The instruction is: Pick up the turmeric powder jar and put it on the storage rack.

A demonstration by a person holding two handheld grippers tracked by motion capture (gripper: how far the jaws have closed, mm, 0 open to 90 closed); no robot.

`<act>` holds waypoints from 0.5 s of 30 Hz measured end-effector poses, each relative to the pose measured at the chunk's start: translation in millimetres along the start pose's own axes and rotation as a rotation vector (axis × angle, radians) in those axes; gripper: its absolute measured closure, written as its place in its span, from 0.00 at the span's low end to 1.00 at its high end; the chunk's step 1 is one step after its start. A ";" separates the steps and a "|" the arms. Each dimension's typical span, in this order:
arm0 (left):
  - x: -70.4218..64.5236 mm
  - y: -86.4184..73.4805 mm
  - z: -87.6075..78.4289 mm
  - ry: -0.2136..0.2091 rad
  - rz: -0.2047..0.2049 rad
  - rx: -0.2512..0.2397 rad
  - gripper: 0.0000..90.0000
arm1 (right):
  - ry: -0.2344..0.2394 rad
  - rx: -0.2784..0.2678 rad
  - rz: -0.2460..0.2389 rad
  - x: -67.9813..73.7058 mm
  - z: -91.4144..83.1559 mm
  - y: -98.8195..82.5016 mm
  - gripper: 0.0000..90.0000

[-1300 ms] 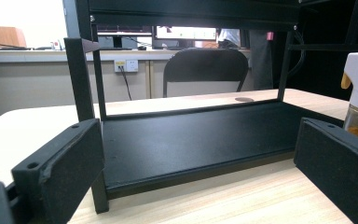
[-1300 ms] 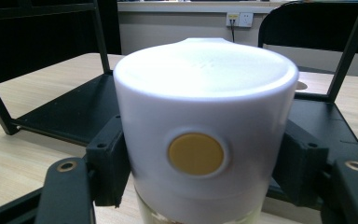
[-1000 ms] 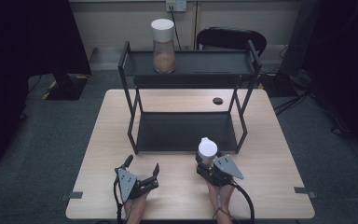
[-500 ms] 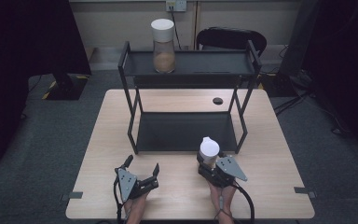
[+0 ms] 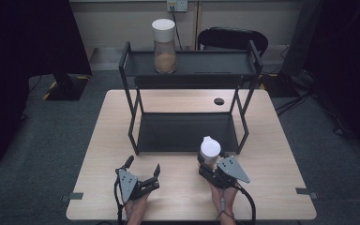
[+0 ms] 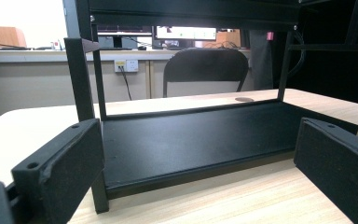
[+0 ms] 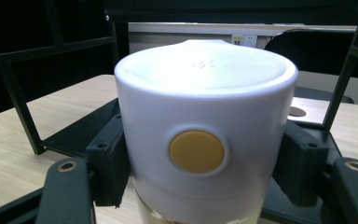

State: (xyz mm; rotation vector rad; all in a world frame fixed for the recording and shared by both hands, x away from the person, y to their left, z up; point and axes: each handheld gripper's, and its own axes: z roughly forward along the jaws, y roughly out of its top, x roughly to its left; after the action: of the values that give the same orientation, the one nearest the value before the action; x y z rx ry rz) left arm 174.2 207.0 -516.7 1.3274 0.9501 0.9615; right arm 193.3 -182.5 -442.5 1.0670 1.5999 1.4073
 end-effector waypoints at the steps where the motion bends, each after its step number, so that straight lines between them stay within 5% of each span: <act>1: 0.0 0.0 0.0 0.000 0.000 0.000 0.01 | 0.000 -0.002 -0.004 0.2 -0.3 0.6 0.33; 15: 0.0 0.0 0.0 0.000 0.000 0.000 0.01 | 0.016 -0.019 -0.011 -0.7 -3.5 10.4 0.33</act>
State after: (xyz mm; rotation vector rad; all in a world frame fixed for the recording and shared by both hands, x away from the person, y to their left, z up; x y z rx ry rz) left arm 174.2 207.0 -516.7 1.3274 0.9502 0.9618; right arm 191.5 -183.9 -431.7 1.0368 1.5983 1.4250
